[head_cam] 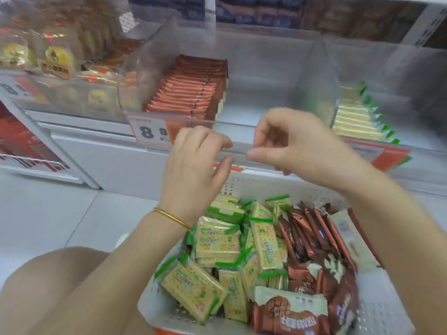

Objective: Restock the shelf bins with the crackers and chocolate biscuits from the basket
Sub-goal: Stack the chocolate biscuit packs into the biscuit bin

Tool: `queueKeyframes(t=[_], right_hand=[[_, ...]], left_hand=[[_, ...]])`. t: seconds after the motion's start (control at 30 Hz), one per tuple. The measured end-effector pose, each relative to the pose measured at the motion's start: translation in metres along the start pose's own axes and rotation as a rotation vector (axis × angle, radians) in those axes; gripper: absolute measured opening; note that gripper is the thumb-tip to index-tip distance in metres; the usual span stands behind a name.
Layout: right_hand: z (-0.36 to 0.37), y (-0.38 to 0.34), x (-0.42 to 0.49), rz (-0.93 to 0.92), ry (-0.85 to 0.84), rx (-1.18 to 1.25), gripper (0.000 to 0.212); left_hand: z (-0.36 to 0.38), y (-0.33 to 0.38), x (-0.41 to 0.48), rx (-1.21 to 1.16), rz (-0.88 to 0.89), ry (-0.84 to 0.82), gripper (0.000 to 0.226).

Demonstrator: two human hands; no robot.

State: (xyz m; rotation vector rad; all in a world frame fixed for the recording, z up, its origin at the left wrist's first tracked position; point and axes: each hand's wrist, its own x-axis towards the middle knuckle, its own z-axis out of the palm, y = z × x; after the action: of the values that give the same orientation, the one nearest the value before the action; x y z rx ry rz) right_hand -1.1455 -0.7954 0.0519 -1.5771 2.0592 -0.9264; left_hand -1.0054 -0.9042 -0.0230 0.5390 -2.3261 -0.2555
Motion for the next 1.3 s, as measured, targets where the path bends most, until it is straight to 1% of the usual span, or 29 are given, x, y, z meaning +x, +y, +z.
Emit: queueKeyframes(t=[0.03,0.13,0.17,0.2,0.27,0.33,0.4,0.57,0.63,0.7,0.77,0.83,0.9,0.97,1.0,1.07,1.1,1.2,1.3], right_hand=[[0.008,0.02,-0.019,0.062,-0.105,-0.025,0.019],[0.04,0.088,-0.071,0.229,-0.5,-0.286,0.013],[0.051,0.106,-0.087,0.272,-0.604,-0.331,0.009],[0.06,0.12,-0.103,0.306,-0.682,-0.347,0.014],[0.078,0.14,-0.13,0.334,-0.761,-0.373,0.027],[0.094,0.149,-0.146,0.298,-0.798,-0.451,0.037],[0.106,0.153,-0.151,0.253,-0.806,-0.535,0.042],[0.105,0.154,-0.14,0.247,-0.789,-0.511,0.037],[0.099,0.157,-0.138,0.297,-0.782,-0.424,0.033],[0.09,0.157,-0.135,0.388,-0.701,-0.192,0.03],[0.076,0.154,-0.128,0.512,-0.527,0.123,0.028],[0.067,0.149,-0.121,0.625,-0.344,0.488,0.026],[0.065,0.143,-0.114,0.698,-0.226,0.738,0.031],[0.067,0.134,-0.107,0.706,-0.141,0.881,0.037],[0.069,0.129,-0.105,0.688,-0.099,0.949,0.037],[0.072,0.119,-0.101,0.649,-0.04,1.06,0.034],[0.074,0.115,-0.099,0.631,-0.036,1.082,0.034],[0.072,0.105,-0.092,0.586,-0.02,1.063,0.035],[0.057,0.102,-0.084,0.514,0.107,1.104,0.042]], left_hand=[[0.011,0.009,-0.007,-0.021,0.018,-0.096,0.019],[0.041,0.028,-0.031,-0.082,0.069,-0.411,0.03],[0.049,0.033,-0.037,-0.085,0.09,-0.495,0.031],[0.055,0.037,-0.042,-0.086,0.098,-0.558,0.03],[0.064,0.042,-0.049,-0.099,0.081,-0.634,0.021],[0.068,0.045,-0.054,-0.111,0.087,-0.654,0.018],[0.07,0.046,-0.056,-0.12,0.096,-0.66,0.018],[0.07,0.042,-0.06,-0.138,0.066,-0.704,0.017],[0.069,0.04,-0.062,-0.151,0.034,-0.731,0.017],[0.068,0.037,-0.063,-0.182,-0.016,-0.746,0.017],[0.067,0.038,-0.062,-0.211,-0.107,-0.735,0.022],[0.065,0.042,-0.058,-0.27,-0.281,-0.7,0.034],[0.062,0.046,-0.052,-0.389,-0.51,-0.693,0.045],[0.058,0.048,-0.047,-0.537,-0.68,-0.81,0.045],[0.056,0.05,-0.046,-0.635,-0.729,-0.874,0.038],[0.053,0.052,-0.046,-0.768,-0.743,-0.934,0.017],[0.053,0.052,-0.047,-0.767,-0.714,-0.929,0.014],[0.05,0.046,-0.043,-0.699,-0.656,-0.867,0.02],[0.034,0.034,-0.026,-0.751,-0.618,-0.87,0.02]])
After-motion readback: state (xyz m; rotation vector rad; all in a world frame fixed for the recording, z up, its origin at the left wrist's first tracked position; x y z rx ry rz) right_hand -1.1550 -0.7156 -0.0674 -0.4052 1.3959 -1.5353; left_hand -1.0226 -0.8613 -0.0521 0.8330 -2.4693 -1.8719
